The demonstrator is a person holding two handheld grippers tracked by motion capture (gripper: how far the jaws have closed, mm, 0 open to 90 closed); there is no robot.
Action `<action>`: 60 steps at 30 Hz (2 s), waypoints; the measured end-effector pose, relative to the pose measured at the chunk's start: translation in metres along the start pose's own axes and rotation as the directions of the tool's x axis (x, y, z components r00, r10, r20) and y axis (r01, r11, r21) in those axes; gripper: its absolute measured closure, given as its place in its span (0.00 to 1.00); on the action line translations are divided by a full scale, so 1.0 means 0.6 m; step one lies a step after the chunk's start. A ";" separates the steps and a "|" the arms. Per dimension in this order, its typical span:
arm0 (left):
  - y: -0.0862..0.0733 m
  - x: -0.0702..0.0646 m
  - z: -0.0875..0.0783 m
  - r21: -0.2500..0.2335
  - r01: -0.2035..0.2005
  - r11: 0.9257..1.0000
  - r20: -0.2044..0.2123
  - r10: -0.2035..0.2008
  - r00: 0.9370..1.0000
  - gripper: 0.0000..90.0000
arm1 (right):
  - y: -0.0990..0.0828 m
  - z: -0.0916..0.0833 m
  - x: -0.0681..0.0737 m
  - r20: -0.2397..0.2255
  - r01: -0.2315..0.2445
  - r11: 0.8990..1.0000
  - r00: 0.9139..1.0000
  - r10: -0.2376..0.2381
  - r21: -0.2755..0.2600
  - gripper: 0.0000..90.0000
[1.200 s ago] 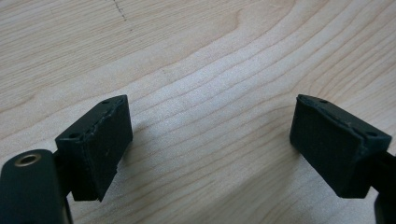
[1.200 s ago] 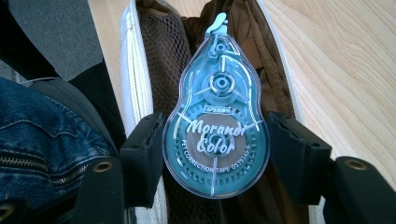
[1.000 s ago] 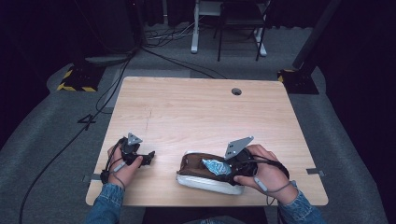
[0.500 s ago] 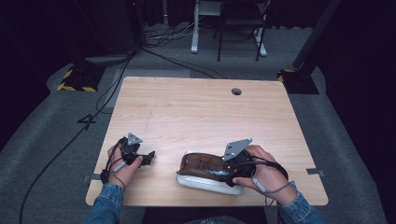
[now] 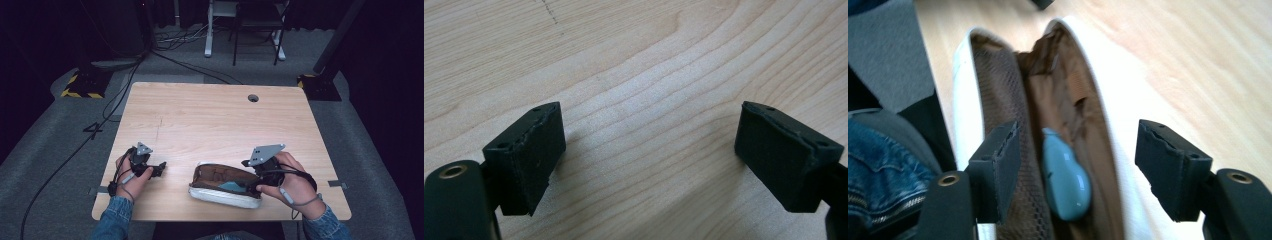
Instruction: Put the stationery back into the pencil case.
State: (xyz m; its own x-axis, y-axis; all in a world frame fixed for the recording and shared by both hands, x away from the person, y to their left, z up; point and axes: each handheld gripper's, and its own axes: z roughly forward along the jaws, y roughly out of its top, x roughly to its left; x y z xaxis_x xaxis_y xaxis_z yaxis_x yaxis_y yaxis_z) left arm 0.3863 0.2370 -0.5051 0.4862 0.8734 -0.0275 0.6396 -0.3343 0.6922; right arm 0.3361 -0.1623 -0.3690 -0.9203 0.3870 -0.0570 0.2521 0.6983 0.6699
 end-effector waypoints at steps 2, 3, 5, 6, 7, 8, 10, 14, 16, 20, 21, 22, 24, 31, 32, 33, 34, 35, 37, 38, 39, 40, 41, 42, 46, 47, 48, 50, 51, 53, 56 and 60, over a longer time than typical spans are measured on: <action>0.000 0.000 0.000 0.000 -0.004 1.000 -0.001 0.004 1.000 0.14 | -0.003 -0.010 -0.007 0.017 -0.015 1.000 1.000 0.015 -0.015 0.40; 0.001 0.000 0.000 0.001 -0.003 1.000 -0.001 0.003 1.000 0.14 | -0.005 -0.015 -0.011 0.026 -0.022 0.999 0.999 0.022 -0.024 0.40; 0.001 0.000 0.001 0.003 -0.004 1.000 0.001 0.004 1.000 0.14 | -0.010 -0.023 -0.018 0.042 -0.039 0.999 0.998 0.041 -0.035 0.40; 0.002 0.000 0.002 0.001 -0.004 1.000 0.002 0.004 1.000 0.14 | -0.012 -0.027 -0.022 0.049 -0.046 0.998 0.998 0.048 -0.042 0.40; 0.002 0.001 0.002 0.002 -0.006 1.000 0.002 0.006 1.000 0.14 | -0.014 -0.031 -0.026 0.057 -0.056 0.997 0.997 0.059 -0.050 0.40; 0.002 0.000 0.002 0.002 -0.003 1.000 0.002 0.003 1.000 0.14 | -0.017 -0.036 -0.030 0.066 -0.067 0.996 0.995 0.071 -0.060 0.40; 0.003 0.000 0.003 0.003 -0.005 1.000 0.002 0.005 1.000 0.13 | -0.023 -0.044 -0.038 0.085 -0.085 0.994 0.992 0.091 -0.074 0.40; 0.005 -0.001 0.006 0.002 -0.002 1.000 0.003 0.002 1.000 0.12 | -0.036 -0.058 -0.056 0.126 -0.117 0.988 0.984 0.129 -0.097 0.40; 0.006 0.000 0.006 0.003 -0.005 1.000 0.005 0.005 1.000 0.12 | -0.043 -0.063 -0.063 0.136 -0.135 0.985 0.980 0.148 -0.104 0.40; 0.006 0.000 0.007 0.004 -0.005 1.000 0.005 0.005 1.000 0.12 | -0.061 -0.072 -0.081 0.171 -0.172 0.978 0.967 0.190 -0.116 0.40; 0.007 0.000 0.007 0.004 -0.005 1.000 0.005 0.005 1.000 0.12 | -0.064 -0.075 -0.086 0.179 -0.179 0.977 0.964 0.199 -0.119 0.40; 0.007 0.000 0.007 0.004 -0.005 1.000 0.005 0.005 1.000 0.12 | -0.068 -0.077 -0.090 0.186 -0.190 0.974 0.960 0.210 -0.123 0.40; 0.007 0.000 0.007 0.004 -0.006 1.000 0.006 0.005 1.000 0.12 | -0.075 -0.080 -0.099 0.203 -0.202 0.971 0.953 0.225 -0.124 0.39; 0.007 0.001 0.007 0.008 -0.007 1.000 0.007 0.007 1.000 0.12 | -0.102 -0.082 -0.128 0.243 -0.255 0.960 0.930 0.277 -0.117 0.39; 0.007 0.001 0.007 0.008 -0.008 1.000 0.007 0.008 1.000 0.12 | -0.107 -0.081 -0.133 0.247 -0.262 0.959 0.927 0.281 -0.111 0.39; 0.007 0.001 0.007 0.006 -0.007 1.000 0.005 0.007 1.000 0.12 | -0.111 -0.080 -0.137 0.250 -0.269 0.957 0.925 0.287 -0.107 0.39; 0.008 0.001 0.007 0.008 -0.008 1.000 0.007 0.008 1.000 0.12 | -0.117 -0.078 -0.143 0.252 -0.279 0.955 0.921 0.296 -0.103 0.39; 0.008 0.001 0.007 0.007 -0.007 1.000 0.005 0.007 1.000 0.11 | -0.122 -0.076 -0.148 0.255 -0.289 0.952 0.917 0.306 -0.101 0.39; 0.008 0.001 0.007 0.008 -0.007 1.000 0.006 0.007 1.000 0.11 | -0.131 -0.072 -0.157 0.260 -0.302 0.948 0.912 0.317 -0.095 0.39; 0.008 0.001 0.007 0.008 -0.006 1.000 0.006 0.006 1.000 0.11 | -0.136 -0.070 -0.162 0.262 -0.309 0.946 0.909 0.323 -0.093 0.39; 0.008 0.001 0.007 0.008 -0.006 1.000 0.006 0.006 1.000 0.11 | -0.140 -0.067 -0.166 0.263 -0.317 0.944 0.907 0.330 -0.091 0.39; 0.008 0.001 0.007 0.009 -0.007 1.000 0.006 0.007 1.000 0.11 | -0.144 -0.065 -0.170 0.266 -0.323 0.942 0.904 0.335 -0.089 0.39; 0.008 0.001 0.007 0.008 -0.006 1.000 0.006 0.006 1.000 0.11 | -0.149 -0.062 -0.174 0.270 -0.329 0.940 0.901 0.340 -0.088 0.39; 0.008 0.001 0.007 0.008 -0.006 1.000 0.006 0.006 1.000 0.11 | -0.152 -0.060 -0.177 0.272 -0.334 0.939 0.898 0.345 -0.088 0.39; 0.008 0.001 0.007 0.008 -0.006 1.000 0.006 0.006 1.000 0.11 | -0.174 -0.045 -0.196 0.286 -0.348 0.935 0.891 0.354 -0.072 0.39; 0.008 0.001 0.007 0.008 -0.006 1.000 0.006 0.006 1.000 0.11 | -0.180 -0.042 -0.200 0.289 -0.354 0.933 0.888 0.358 -0.068 0.39; 0.008 0.001 0.007 0.008 -0.006 1.000 0.006 0.006 1.000 0.11 | -0.185 -0.038 -0.204 0.296 -0.356 0.932 0.886 0.358 -0.064 0.39; 0.008 0.001 0.007 0.008 -0.006 1.000 0.006 0.006 1.000 0.11 | -0.196 -0.032 -0.212 0.309 -0.355 0.933 0.883 0.354 -0.058 0.38; 0.008 0.001 0.007 0.008 -0.007 1.000 0.006 0.006 1.000 0.11 | -0.202 -0.028 -0.216 0.314 -0.356 0.933 0.881 0.355 -0.056 0.38; 0.008 0.001 0.007 0.008 -0.007 1.000 0.006 0.007 1.000 0.11 | -0.212 -0.022 -0.222 0.313 -0.360 0.931 0.879 0.359 -0.055 0.38; 0.008 0.001 0.007 0.008 -0.006 1.000 0.006 0.006 1.000 0.11 | -0.224 -0.015 -0.229 0.314 -0.369 0.928 0.876 0.367 -0.057 0.38; 0.008 0.001 0.007 0.008 -0.006 1.000 0.006 0.006 1.000 0.11 | -0.242 -0.005 -0.239 0.327 -0.386 0.921 0.865 0.381 -0.054 0.37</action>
State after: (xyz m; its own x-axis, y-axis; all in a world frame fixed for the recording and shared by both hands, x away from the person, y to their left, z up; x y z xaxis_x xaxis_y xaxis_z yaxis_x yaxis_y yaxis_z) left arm 0.3921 0.2341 -0.5051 0.4938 0.8691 -0.0280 0.6414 -0.3423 0.6866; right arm 0.4303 -0.3211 -0.4559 -0.6020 0.7977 -0.0357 0.5709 0.4613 0.6792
